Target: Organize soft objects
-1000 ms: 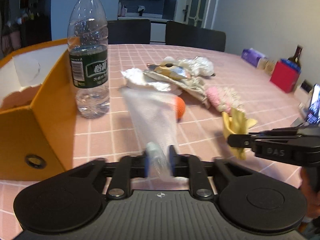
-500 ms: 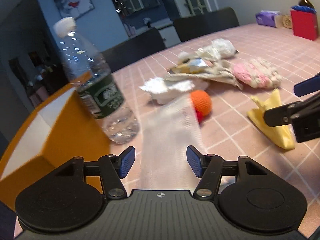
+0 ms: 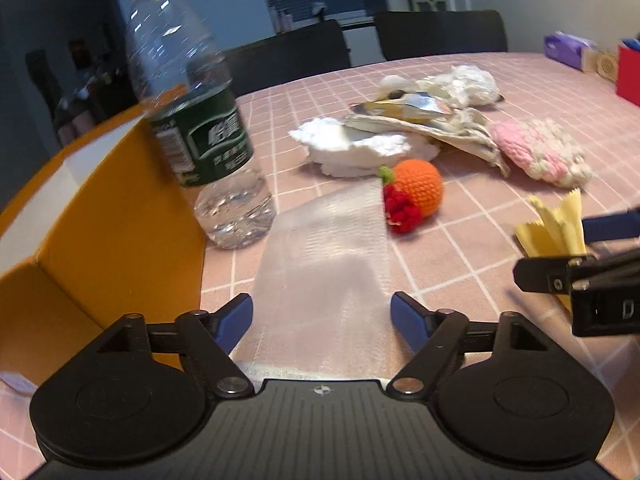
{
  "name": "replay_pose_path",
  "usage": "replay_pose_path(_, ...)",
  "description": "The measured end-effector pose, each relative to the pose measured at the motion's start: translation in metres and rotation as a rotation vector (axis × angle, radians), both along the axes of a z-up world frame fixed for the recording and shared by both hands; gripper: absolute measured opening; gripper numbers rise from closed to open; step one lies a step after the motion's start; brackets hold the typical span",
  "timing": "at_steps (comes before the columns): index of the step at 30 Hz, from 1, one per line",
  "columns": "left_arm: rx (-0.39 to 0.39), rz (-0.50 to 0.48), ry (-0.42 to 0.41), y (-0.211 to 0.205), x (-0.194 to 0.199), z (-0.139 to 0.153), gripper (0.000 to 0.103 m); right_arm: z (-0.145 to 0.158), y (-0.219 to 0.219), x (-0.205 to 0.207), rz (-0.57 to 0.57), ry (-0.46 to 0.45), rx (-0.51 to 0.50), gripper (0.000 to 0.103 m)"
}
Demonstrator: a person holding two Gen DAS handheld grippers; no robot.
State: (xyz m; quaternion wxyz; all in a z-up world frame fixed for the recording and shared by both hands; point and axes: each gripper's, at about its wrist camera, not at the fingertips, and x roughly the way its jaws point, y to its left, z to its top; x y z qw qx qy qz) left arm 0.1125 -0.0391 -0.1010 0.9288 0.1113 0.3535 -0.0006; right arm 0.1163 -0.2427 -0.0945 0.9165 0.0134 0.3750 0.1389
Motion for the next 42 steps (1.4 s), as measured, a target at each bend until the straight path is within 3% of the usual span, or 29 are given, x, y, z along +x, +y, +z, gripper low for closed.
replay_pose_path(4, -0.18, 0.051, 0.043, 0.024, 0.008, -0.002, 0.094, 0.0, 0.001, 0.0, 0.003, -0.028, -0.045, 0.047)
replay_pose_path(7, -0.192, 0.048, 0.037, 0.026, 0.008, -0.001, 0.085, 0.0, -0.002, 0.0, -0.005, -0.037, -0.053, 0.036)
replay_pose_path(12, -0.189, 0.06, 0.02, 0.027, 0.008, 0.002, 0.041, 0.0, -0.004, 0.0, -0.01, -0.037, -0.047, 0.027)
replay_pose_path(18, -0.174, 0.036, 0.01, 0.022, 0.01, 0.002, 0.008, 0.0, -0.002, 0.001, 0.001, -0.028, -0.036, 0.01)
replay_pose_path(20, -0.191, 0.029, 0.002, 0.022, 0.008, 0.002, 0.003, 0.001, -0.002, 0.0, 0.001, -0.027, -0.033, 0.007)
replay_pose_path(23, -0.268, 0.013, -0.015, 0.025, -0.001, 0.005, 0.002, 0.006, -0.004, -0.004, -0.005, -0.023, -0.012, 0.006)
replay_pose_path(26, -0.296, 0.002, -0.051, 0.026, -0.016, 0.016, 0.002, 0.013, -0.004, -0.011, 0.005, -0.033, -0.009, 0.006)
replay_pose_path(34, -0.409, -0.052, -0.16, 0.043, -0.054, 0.069, 0.002, 0.053, 0.009, -0.032, 0.074, -0.091, 0.054, 0.006)
replay_pose_path(42, -0.406, -0.078, -0.23, 0.079, -0.078, 0.116, 0.002, 0.111, 0.04, -0.043, 0.225, -0.178, 0.097, 0.006)
